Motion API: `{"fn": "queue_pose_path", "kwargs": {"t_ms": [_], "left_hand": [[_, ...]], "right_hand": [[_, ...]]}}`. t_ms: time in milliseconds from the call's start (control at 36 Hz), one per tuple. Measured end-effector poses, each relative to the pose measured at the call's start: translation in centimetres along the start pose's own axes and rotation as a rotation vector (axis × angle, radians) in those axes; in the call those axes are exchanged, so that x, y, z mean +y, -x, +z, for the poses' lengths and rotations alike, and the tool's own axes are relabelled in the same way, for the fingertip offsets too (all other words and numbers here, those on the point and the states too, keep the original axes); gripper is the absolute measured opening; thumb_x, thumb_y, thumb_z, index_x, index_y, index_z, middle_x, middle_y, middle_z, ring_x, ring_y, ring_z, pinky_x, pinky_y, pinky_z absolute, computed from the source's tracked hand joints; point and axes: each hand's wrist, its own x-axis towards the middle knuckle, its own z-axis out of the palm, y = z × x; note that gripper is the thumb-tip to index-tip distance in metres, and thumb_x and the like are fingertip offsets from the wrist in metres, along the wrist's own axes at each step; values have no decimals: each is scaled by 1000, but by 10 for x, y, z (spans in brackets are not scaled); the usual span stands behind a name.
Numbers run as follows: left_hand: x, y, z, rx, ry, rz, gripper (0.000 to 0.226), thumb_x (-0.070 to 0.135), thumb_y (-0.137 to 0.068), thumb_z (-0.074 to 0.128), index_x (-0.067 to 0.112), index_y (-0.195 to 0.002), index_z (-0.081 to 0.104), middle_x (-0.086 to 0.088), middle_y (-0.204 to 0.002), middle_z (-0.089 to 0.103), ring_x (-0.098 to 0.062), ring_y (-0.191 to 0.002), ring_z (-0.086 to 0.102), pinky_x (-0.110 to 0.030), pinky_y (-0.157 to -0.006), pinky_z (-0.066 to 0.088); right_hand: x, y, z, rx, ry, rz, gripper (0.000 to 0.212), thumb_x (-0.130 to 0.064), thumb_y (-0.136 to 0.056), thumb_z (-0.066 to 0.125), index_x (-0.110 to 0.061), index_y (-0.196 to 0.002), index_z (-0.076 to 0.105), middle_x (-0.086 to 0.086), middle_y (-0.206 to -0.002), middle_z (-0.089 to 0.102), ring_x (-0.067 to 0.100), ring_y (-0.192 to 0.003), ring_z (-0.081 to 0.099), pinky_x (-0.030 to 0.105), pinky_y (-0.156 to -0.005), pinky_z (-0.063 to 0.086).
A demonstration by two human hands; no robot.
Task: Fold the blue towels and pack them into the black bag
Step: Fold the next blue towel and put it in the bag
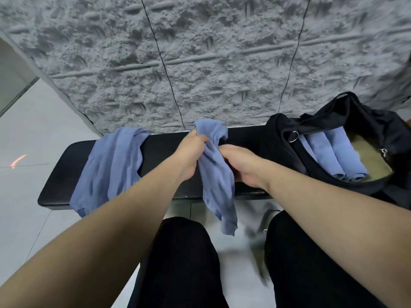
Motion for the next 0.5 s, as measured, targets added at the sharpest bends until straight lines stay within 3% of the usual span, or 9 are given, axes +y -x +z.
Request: {"fn": "queue_pose_path", "kwargs": {"t_ms": [83,167,250,333,417,500], "left_hand": [[3,-8,-5,-4,-40,-48,20,9,-96,52,11,-111,64,-14,-101,66,-24,-94,62,-38,-87,51],[5,-17,-7,-1,-65,-21,15,12,-98,52,13,-108,64,-11,-101,68,-23,-92,64,-36,-81,53],[8,-28,-15,55,-36,15,19,15,-98,58,12,-115,64,-14,-110,70,-30,-103,67,-46,-93,55],[10,-39,-32,87,70,13,24,15,-94,64,11,-118,63,-13,-110,71,-28,-101,69,-46,-92,56],[11,-50,-52,113,126,-22,20,11,-91,65,14,-111,63,-13,-114,69,-29,-104,68,-46,-93,55],[7,-65,-69,78,132,-34,29,0,-91,57,10,-118,62,-18,-116,67,-37,-100,67,-47,-86,56]], "right_hand": [[-1,-5,-8,1,-48,-45,12,-23,-92,57,-22,-95,69,4,-94,69,20,-90,66,33,-73,54],[-5,-12,-8,25,-41,-81,12,-23,-94,55,-23,-93,67,1,-84,67,15,-77,63,30,-66,53],[-11,-22,-10,190,-60,-124,13,-19,-94,50,-20,-82,56,2,-61,55,14,-51,48,23,-49,46],[-16,-35,-16,358,-173,-168,15,-21,-98,43,-19,-83,46,3,-56,47,14,-40,36,21,-43,39],[-21,-48,-22,423,-231,-183,18,-24,-102,41,-20,-85,44,7,-61,58,16,-41,46,25,-44,45],[-26,-60,-26,427,-222,-191,19,-25,-103,40,-20,-85,41,9,-73,64,19,-57,58,29,-51,52]]}}
